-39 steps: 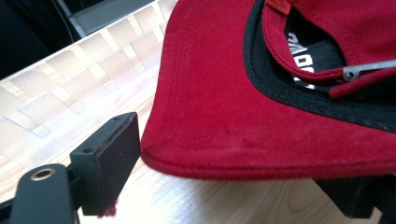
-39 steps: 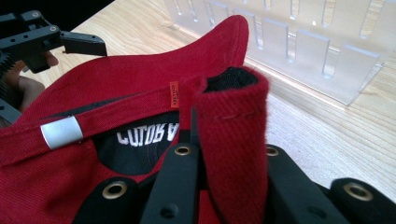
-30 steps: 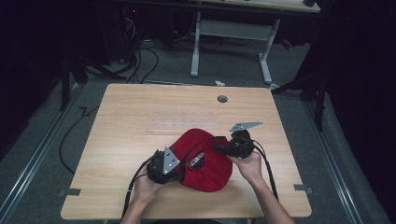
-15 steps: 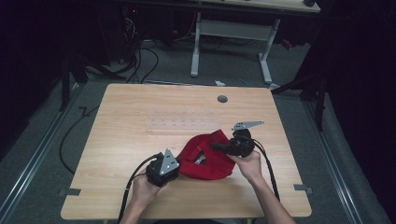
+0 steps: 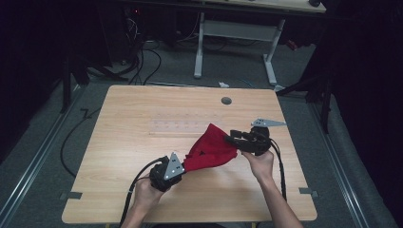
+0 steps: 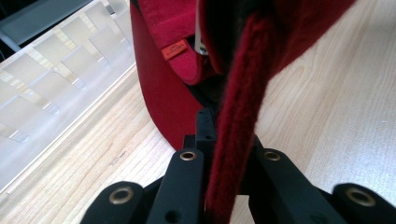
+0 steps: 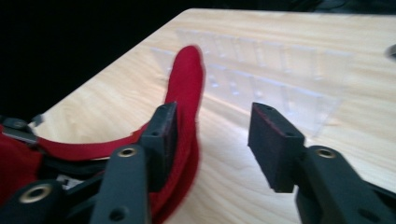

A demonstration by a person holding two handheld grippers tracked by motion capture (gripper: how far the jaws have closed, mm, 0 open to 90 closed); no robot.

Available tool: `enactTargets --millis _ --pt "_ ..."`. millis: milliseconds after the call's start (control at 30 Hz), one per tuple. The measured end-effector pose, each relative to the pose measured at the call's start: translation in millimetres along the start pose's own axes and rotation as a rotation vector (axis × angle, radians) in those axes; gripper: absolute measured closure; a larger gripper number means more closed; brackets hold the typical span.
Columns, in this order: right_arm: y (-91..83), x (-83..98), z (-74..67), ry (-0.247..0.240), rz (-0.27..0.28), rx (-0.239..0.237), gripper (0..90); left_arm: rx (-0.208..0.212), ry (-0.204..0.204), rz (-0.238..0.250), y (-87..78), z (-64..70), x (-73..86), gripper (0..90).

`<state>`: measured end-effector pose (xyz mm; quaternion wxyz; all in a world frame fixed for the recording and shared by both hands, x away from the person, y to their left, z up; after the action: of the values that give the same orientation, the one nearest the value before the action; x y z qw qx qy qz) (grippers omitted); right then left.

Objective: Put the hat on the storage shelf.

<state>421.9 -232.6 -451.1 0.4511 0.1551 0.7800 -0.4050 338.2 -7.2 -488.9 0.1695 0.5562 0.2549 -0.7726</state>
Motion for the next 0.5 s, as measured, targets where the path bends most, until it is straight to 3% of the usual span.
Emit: enactTargets --millis 200,500 --pt "-10.5 -3.0 2.5 -0.003 0.054 0.036 44.7 0.003 -0.009 0.005 -2.8 0.8 -5.0 85.6" --pt "-17.2 -2.5 10.8 0.049 0.103 0.007 42.5 -0.028 -0.03 -0.003 -7.3 -6.6 -1.8 85.6"
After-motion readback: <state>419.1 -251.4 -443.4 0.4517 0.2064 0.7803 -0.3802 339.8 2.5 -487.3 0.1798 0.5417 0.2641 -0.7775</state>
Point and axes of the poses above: each handheld gripper's, and its own axes: y roughly forward along the jaws, x roughly out of its underside, z roughly to its right, the point moved 4 cm from there along y, roughly forward along the jaws, and after that the axes turned 5 degrees about x, right-handed, at the moved point
